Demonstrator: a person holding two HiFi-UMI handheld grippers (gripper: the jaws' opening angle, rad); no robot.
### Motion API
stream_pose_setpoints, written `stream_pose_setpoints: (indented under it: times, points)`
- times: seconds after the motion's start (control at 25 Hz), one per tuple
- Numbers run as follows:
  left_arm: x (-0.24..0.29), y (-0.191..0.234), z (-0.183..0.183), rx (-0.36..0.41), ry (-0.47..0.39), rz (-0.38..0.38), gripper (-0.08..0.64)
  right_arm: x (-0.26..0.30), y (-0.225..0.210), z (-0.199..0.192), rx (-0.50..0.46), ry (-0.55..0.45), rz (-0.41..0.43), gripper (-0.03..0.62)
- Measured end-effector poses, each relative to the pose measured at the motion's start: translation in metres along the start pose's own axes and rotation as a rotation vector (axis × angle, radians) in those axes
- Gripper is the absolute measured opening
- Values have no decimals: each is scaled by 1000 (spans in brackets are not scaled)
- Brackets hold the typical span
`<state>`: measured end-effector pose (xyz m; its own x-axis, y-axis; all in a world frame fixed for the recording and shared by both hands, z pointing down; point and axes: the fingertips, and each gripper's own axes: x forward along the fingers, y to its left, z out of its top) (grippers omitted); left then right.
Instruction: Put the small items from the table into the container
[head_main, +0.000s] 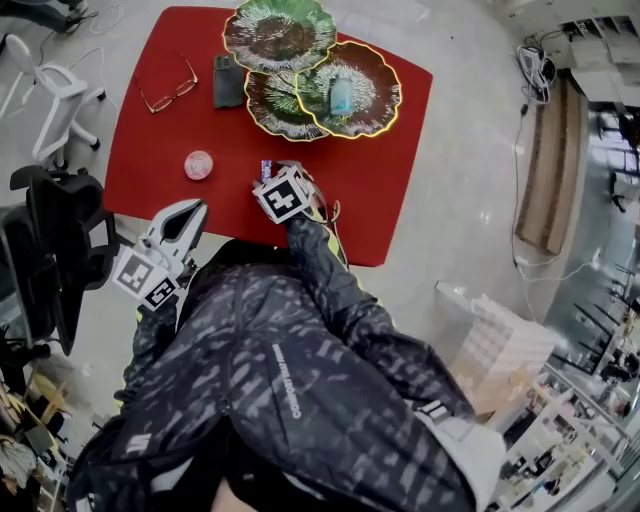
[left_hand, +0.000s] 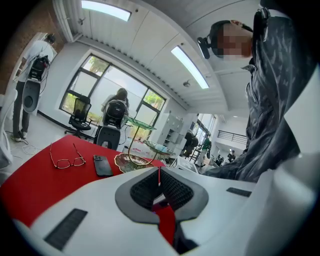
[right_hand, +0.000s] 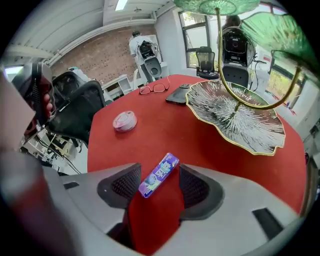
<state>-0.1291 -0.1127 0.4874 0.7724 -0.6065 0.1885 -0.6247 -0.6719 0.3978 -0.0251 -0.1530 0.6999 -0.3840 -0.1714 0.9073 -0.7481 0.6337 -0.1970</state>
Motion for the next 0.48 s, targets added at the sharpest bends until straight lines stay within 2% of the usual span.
stream_pose_setpoints:
  times: [0.16,0.48]
  points:
    - [-1,6,0,-6,4,11,12,8,-4,-2,-14,21,-21,225]
    - [3,8,0,-16,10,14,12,11,-2,5,-118,6,-65,224]
